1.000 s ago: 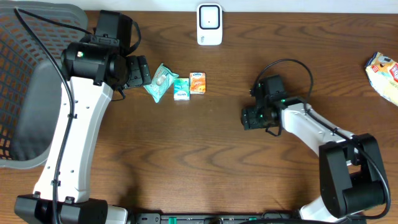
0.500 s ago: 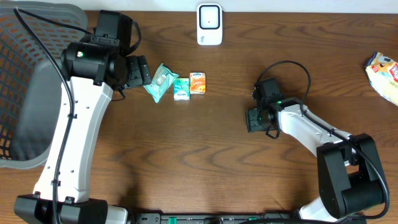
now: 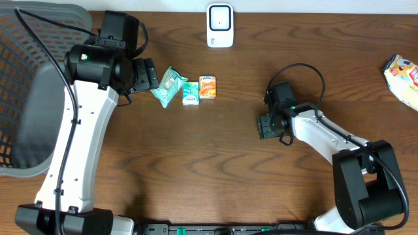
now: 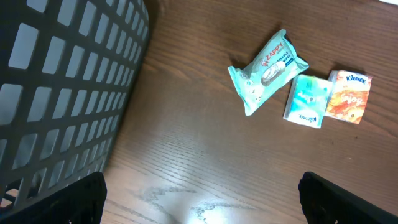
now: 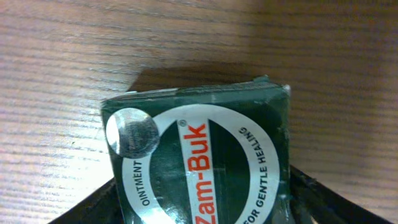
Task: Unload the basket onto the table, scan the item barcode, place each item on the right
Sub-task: 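Hold the tin raised in the right gripper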
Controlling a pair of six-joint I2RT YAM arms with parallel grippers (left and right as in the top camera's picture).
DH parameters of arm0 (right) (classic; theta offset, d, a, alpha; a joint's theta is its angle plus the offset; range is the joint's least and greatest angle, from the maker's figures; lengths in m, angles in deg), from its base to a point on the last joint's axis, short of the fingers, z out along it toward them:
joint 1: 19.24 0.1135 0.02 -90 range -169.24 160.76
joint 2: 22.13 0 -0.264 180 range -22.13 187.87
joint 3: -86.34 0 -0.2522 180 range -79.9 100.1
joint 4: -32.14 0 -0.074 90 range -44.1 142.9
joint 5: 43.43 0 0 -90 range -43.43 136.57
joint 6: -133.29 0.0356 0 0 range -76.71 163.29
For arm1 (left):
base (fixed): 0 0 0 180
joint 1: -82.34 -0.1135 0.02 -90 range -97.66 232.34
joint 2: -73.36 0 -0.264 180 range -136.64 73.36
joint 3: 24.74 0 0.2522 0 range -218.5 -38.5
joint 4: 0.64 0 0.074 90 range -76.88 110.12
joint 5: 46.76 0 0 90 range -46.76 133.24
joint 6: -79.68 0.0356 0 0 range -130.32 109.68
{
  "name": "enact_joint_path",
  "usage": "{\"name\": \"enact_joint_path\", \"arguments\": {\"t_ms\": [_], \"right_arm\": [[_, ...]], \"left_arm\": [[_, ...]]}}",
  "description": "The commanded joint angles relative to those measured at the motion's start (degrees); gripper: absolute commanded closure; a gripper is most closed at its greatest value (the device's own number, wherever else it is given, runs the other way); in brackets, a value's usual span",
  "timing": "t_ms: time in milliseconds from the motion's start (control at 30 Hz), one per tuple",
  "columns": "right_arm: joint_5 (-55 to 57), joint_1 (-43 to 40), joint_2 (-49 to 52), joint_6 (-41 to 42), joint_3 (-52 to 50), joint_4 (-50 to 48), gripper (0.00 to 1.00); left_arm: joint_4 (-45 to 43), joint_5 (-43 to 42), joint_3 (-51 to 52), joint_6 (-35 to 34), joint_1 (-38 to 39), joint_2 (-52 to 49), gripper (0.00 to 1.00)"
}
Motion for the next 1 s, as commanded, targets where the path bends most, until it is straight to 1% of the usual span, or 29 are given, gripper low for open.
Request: {"name": "enact_joint_path", "arguments": {"t_ms": [0,167,233,333,567,733,800,967], "right_arm": [[-1.4,0.0,2.4,-4.0,-2.3,0.2,0.25],[-1.5,0.0,2.4,-4.9,-2.3,-0.4,0.24],[-1.5,0.0,2.4,-4.9,-2.3,-0.5,0.26],[-1.5,0.0,2.4,-4.9,-2.3,-0.7,0.33],[-1.5,0.0,2.4,-4.9,-3.3,-1.4,0.35],[-1.5,0.0,2.4,-4.8,-3.3,-2.4,0.39],[-1.6,0.0,2.4,-3.5,-3.3,-2.6,0.39],[-7.6,-0.2,2.4,-2.9,-3.0,-3.7,0.41]], "left_arm": [[0.2,0.7,0.2,-0.5,-0.1,0.1,0.02],[0.2,0.7,0.2,-0.5,-0.1,0.1,0.02],[0.2,0.7,0.2,-0.5,-0.1,0.1,0.02],[0.2,0.7,0.2,-0.5,-0.1,0.1,0.02],[0.2,0.7,0.2,-0.5,-0.1,0.1,0.02],[0.2,0.7,0.2,-0.5,-0.1,0.1,0.02],[0.2,0.7,0.2,-0.5,-0.1,0.1,0.02],[0.2,0.7,0.2,-0.5,-0.1,0.1,0.02]]}}
